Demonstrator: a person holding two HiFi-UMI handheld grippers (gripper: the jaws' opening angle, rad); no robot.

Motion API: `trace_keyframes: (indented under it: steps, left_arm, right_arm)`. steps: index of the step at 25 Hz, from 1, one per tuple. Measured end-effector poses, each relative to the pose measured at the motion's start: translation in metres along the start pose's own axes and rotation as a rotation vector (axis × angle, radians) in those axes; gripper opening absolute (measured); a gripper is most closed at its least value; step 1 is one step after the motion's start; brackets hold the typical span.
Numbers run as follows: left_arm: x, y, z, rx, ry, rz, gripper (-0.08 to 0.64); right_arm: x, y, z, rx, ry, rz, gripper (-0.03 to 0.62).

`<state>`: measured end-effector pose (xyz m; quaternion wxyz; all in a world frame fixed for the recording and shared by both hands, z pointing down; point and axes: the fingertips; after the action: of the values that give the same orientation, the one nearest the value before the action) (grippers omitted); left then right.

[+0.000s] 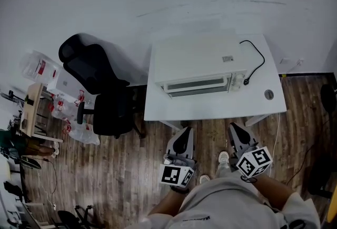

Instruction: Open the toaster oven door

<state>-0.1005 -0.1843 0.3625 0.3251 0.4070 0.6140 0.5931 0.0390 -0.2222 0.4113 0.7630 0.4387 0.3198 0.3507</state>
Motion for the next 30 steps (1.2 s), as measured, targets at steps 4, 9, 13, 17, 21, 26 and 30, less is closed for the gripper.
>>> trace_keyframes:
  steps: [4,9,13,17,21,26,30]
  left_arm:
    - [-0.026,0.006,-0.005,-0.005,-0.025,-0.021,0.006]
    - [-0.053,0.007,-0.009,-0.025,-0.062,-0.036,0.006]
    - [-0.064,0.006,-0.016,-0.034,-0.103,-0.037,0.006]
    - [-0.071,0.007,-0.021,-0.04,-0.119,-0.049,0.006]
    - [-0.074,0.005,-0.029,-0.036,-0.125,-0.049,0.006]
    - [-0.075,0.003,-0.042,-0.032,-0.106,-0.05,0.006]
    - [-0.073,-0.001,-0.059,-0.022,-0.074,-0.054,0.006]
  right_arm:
    - [-0.017,-0.005,0.015,-0.014,-0.024,-0.018,0.017]
    - [-0.038,-0.011,0.035,-0.024,-0.065,-0.047,0.017]
    - [-0.055,-0.01,0.044,-0.037,-0.094,-0.07,0.017]
    - [-0.068,-0.008,0.044,-0.064,-0.114,-0.095,0.017]
    - [-0.079,-0.004,0.043,-0.078,-0.117,-0.113,0.017]
    - [-0.095,-0.003,0.039,-0.106,-0.094,-0.112,0.017]
    - [-0.107,-0.003,0.032,-0.129,-0.06,-0.098,0.017]
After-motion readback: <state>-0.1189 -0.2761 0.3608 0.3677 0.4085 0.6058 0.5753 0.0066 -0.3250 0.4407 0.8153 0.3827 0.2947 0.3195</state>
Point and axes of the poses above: the fingertips, and each gripper's own axes: x backward along the fingers, z to its right, y out of its underside, and after that the axes turned 12 degrees about y, right-handed
